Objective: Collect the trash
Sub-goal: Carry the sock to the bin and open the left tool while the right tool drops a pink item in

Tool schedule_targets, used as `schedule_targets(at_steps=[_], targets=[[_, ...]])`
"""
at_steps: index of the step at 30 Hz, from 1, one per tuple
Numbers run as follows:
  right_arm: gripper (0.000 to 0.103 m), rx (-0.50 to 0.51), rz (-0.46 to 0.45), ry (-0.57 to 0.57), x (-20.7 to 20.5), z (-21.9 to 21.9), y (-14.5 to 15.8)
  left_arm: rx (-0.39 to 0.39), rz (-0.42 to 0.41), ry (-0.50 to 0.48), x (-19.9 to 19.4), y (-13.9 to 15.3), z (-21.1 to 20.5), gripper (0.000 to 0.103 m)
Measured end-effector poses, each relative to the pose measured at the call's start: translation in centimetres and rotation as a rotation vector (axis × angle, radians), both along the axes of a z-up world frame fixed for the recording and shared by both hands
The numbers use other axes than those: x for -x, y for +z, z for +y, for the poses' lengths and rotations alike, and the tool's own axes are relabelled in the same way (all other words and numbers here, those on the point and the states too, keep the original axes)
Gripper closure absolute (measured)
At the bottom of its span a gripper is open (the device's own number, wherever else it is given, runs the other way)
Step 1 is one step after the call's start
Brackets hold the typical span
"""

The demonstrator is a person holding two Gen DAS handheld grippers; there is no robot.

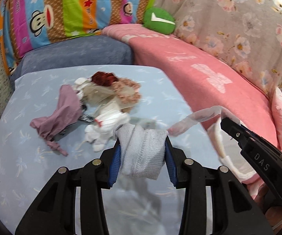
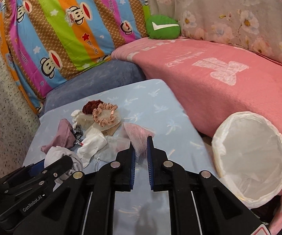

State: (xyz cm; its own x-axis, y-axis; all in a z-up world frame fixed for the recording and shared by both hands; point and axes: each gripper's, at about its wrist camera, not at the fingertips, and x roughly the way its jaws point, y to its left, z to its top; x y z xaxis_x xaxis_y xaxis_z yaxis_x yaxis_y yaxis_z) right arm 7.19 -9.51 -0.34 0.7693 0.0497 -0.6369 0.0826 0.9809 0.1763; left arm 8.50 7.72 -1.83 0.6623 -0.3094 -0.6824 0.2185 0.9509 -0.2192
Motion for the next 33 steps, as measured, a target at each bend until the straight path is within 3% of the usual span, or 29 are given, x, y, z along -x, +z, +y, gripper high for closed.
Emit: schedule_targets(at_steps=[12, 23, 33], targets=[[0.093, -0.023, -0.101, -0.226, 6.4, -12.3, 3.9, -0.017, -0.073, -0.24, 1.9, 3.4, -12.4, 0.064], [0.093, -0.049, -0.092, -0.375, 8.7, -20.7, 2.9, -0.028, -0.088, -0.44, 1.9, 3.5, -21.4, 0.063], [0.093, -0.064, -0.055, -0.41, 8.1, -23.2, 1.2, -0.039, -0.044, -0.514, 1.1, 2.0, -25.0, 0.056]])
